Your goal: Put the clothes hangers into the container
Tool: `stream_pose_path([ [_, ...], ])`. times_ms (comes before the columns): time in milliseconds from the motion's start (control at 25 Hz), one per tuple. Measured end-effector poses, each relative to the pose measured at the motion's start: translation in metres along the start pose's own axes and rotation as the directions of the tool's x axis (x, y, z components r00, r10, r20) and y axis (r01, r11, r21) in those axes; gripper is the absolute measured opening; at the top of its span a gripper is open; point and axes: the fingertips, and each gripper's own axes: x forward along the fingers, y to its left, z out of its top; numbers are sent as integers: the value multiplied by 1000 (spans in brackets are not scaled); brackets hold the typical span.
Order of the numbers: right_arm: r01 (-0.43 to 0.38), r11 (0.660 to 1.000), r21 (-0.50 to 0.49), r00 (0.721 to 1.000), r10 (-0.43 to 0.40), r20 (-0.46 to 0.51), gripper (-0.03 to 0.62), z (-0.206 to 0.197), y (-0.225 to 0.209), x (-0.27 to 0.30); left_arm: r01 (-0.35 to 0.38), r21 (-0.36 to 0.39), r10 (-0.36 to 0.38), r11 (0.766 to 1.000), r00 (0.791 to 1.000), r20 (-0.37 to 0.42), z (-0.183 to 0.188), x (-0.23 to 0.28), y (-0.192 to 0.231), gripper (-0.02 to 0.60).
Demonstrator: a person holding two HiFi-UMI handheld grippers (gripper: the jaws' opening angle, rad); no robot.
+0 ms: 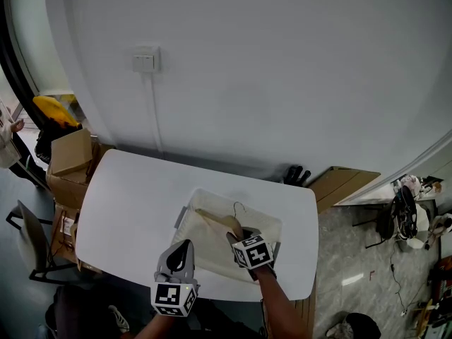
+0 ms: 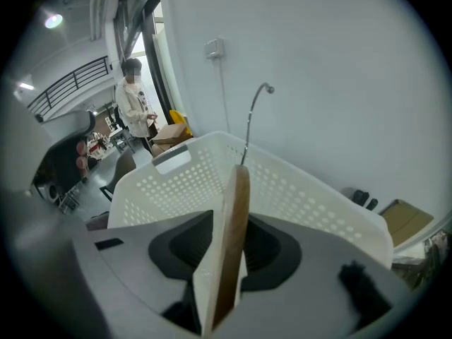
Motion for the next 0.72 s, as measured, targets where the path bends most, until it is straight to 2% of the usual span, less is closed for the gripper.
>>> stream_pose_path([
  [720,84,996,19,996,-84,-20,175,-7,-18,-6,22,-1,-22,1000,1000,1,1,3,-3,3],
])
